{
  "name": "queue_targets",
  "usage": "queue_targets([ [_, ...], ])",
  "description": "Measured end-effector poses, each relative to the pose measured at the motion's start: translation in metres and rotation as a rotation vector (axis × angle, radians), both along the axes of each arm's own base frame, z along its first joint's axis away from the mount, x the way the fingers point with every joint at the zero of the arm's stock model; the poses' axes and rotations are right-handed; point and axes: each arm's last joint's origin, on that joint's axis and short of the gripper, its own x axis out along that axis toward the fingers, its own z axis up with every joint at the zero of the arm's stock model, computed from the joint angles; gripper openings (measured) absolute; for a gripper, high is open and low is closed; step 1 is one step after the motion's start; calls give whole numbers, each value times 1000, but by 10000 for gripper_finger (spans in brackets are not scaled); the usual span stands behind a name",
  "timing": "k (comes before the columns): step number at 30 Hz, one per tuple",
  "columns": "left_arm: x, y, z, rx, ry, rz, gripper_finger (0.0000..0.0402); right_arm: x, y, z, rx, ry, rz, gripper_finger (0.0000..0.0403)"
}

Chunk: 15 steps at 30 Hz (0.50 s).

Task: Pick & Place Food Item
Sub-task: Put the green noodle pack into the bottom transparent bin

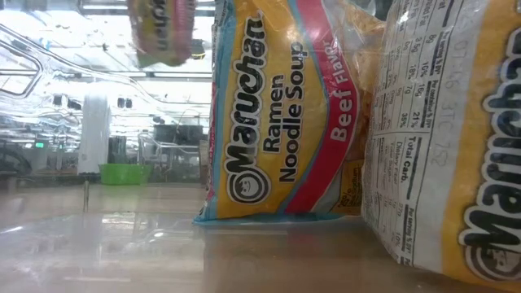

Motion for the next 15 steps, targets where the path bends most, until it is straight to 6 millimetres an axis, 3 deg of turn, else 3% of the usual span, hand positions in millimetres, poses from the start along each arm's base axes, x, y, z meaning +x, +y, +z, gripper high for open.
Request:
queue_targets([
  [8,26,-5,2,-148,-117,-75,0,4,16,9,-70,-95,105,77],
  [15,36,-15,-5,-190,-164,-88,0,4,32,15,-94,-157,185,77],
])
